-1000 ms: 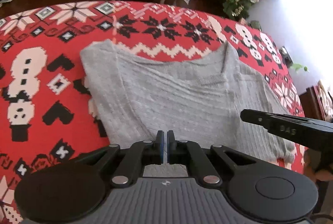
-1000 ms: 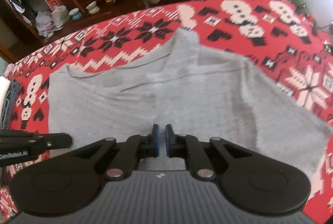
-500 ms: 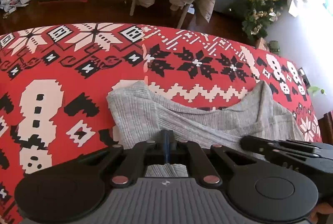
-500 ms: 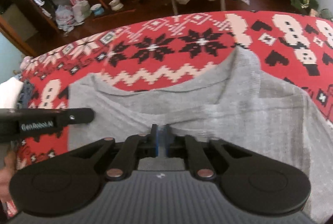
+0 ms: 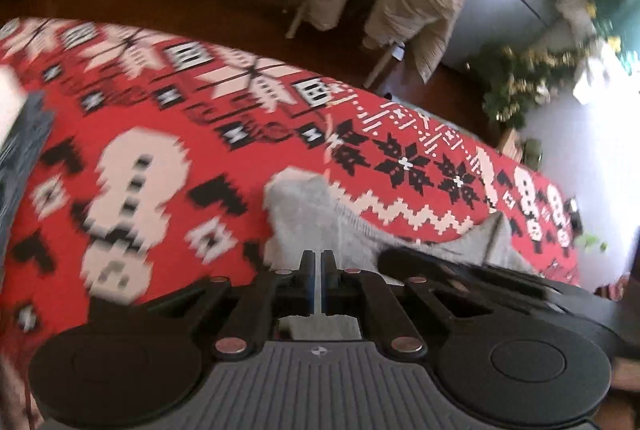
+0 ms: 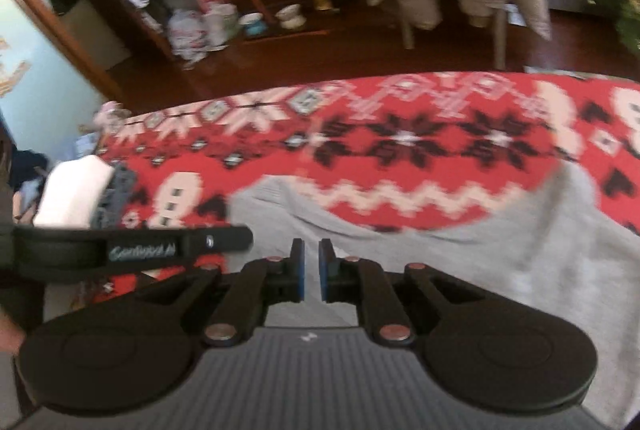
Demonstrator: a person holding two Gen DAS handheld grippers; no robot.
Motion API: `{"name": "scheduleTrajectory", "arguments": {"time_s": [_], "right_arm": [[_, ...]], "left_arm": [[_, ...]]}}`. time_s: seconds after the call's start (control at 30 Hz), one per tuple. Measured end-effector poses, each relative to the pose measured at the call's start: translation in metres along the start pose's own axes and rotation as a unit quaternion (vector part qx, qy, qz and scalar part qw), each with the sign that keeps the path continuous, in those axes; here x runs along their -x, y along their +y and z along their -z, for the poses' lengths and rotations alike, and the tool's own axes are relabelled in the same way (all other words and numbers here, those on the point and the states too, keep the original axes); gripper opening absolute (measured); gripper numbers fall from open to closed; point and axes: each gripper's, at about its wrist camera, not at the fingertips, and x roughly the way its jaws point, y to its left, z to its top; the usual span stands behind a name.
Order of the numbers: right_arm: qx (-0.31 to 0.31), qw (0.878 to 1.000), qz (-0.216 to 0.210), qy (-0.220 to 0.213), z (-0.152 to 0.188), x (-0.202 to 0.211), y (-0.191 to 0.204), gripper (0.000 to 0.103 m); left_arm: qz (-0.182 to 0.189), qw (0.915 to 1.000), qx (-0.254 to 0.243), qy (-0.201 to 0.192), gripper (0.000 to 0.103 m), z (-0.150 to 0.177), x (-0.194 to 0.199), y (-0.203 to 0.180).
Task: Fold clothes
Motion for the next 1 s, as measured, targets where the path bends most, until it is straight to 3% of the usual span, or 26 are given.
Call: {"name": "scheduleTrajectory", "arguments": {"time_s": [0.17, 0.3, 0.43, 0.47, 0.5, 0.63, 0.83, 1.0], "right_arm": [[0.028, 0.999, -0.030, 0.020, -0.002, -0.013, 0.023, 0.008], [0.038, 0.995, -0.063, 0.061, -0.002, -0.022, 0.029, 0.008], [0.105, 0.990, -0.052, 0.082, -0.001, -0.042, 0.040, 0.007], [0.121, 0.988, -0.050, 0.084, -0.001, -0.047, 0.043, 0.000], [0.138, 0.986, -0.047, 0.086, -0.001, -0.053, 0.046, 0.000], [0.143, 0.985, -0.042, 0.088, -0.003, -0.057, 0.052, 0.000], [0.066, 0.995, -0.044, 0.054, -0.003, -0.007, 0.033, 0.009], [-0.013, 0.999, 0.025, 0.033, 0.026, 0.058, -0.012, 0.010]], "left_arm": [[0.008, 0.9993, 0.025, 0.026, 0.003, 0.026, 0.001, 0.010], [0.011, 0.9980, 0.053, 0.033, 0.003, 0.037, -0.011, 0.021], [0.011, 0.9979, 0.056, 0.029, 0.003, 0.045, -0.013, 0.024], [0.011, 0.9979, 0.057, 0.028, 0.003, 0.047, -0.013, 0.025], [0.012, 0.9981, 0.056, 0.025, 0.003, 0.049, -0.012, 0.026], [0.010, 0.9981, 0.053, 0.029, 0.003, 0.053, -0.010, 0.027], [0.002, 0.9992, 0.031, 0.025, 0.003, 0.050, 0.011, 0.020], [0.009, 0.9988, -0.035, 0.033, 0.003, 0.049, 0.024, -0.011]]}}
